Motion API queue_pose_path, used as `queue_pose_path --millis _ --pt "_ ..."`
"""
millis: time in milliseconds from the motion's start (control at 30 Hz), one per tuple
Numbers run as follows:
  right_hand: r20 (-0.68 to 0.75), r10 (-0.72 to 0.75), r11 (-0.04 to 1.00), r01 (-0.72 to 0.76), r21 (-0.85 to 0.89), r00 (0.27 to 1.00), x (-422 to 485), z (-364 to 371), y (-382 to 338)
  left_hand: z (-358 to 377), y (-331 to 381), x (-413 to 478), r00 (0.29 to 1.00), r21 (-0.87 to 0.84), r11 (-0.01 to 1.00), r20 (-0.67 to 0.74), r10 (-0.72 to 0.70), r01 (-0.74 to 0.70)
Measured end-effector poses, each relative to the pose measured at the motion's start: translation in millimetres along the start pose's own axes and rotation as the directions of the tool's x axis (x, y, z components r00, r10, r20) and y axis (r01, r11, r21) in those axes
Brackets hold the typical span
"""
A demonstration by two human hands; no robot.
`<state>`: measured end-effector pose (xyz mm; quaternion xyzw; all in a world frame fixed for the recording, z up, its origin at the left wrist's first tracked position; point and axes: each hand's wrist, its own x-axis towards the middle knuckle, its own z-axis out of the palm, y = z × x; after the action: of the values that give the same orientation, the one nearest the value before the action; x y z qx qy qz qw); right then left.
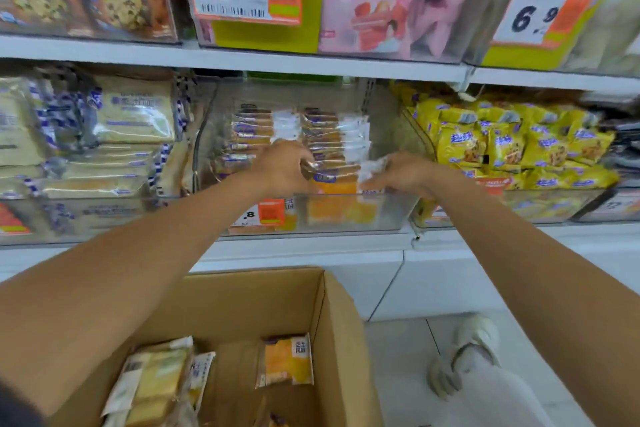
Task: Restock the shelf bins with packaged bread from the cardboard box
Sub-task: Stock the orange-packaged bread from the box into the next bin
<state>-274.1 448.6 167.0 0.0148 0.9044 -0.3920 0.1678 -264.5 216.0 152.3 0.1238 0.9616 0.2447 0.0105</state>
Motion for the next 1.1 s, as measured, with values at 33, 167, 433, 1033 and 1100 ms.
queue_pose_path --millis 33,167,433,1033,1100 --pt "-0.021 -0.016 1.000 0.016 0.008 1.000 6 2 2 1 -3 0 1.000 0.007 1.000 -0.017 0.020 -0.020" --pt "-0.013 -0.078 0.995 0.079 0.057 0.997 9 4 3 0 -13 -1 0.996 -0.073 0.994 -0.026 0.083 -0.085" --pt "-0.217 -0.296 0.940 0.243 -0.241 0.930 -21 22 -9 -6 -15 -17 0.993 -0.176 0.979 -0.081 0.085 -0.099" --pt "0.164 -0.031 0.954 0.078 -0.290 0.986 -64 335 115 138 -191 -279 0.765 -0.322 0.698 0.185 -0.617 0.640" --pt "0.208 0.063 0.943 0.010 -0.331 0.976 -41 364 144 166 -216 -288 0.700 -0.366 0.605 0.243 -0.672 0.707"
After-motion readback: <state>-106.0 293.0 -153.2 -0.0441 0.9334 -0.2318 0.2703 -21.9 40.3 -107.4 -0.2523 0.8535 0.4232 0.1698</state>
